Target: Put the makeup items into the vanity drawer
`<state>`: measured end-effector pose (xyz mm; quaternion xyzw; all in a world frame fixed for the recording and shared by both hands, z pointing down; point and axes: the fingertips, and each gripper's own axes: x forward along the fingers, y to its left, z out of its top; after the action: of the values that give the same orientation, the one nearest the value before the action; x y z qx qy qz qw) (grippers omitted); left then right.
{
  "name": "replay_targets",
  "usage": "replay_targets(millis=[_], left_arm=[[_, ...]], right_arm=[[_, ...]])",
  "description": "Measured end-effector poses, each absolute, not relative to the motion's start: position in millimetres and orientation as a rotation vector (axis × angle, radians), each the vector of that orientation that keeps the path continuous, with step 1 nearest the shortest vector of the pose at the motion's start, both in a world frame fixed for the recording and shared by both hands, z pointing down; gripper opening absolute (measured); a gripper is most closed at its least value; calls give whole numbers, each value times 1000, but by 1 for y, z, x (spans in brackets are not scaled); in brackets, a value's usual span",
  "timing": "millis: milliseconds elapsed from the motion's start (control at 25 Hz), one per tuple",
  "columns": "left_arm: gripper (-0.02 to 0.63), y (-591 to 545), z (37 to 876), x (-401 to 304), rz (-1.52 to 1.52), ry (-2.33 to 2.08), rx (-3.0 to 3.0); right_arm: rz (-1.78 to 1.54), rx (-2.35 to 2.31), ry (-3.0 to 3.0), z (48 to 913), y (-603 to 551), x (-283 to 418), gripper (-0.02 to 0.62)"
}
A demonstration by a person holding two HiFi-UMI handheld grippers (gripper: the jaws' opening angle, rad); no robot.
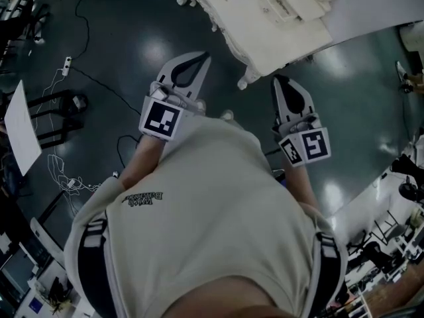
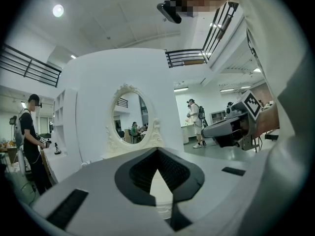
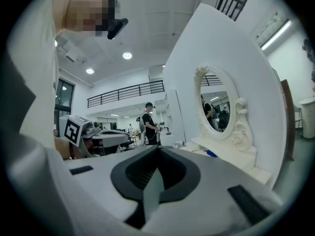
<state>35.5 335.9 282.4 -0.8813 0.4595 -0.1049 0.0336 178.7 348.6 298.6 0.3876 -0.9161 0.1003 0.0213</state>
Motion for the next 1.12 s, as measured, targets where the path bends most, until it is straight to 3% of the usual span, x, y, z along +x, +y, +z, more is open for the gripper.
replay_targets(millis=[1120], left_arm=[[14,254,299,15,-325,1490,-2636]], right_arm=[[328,1088,-2867,320,259,155,3]])
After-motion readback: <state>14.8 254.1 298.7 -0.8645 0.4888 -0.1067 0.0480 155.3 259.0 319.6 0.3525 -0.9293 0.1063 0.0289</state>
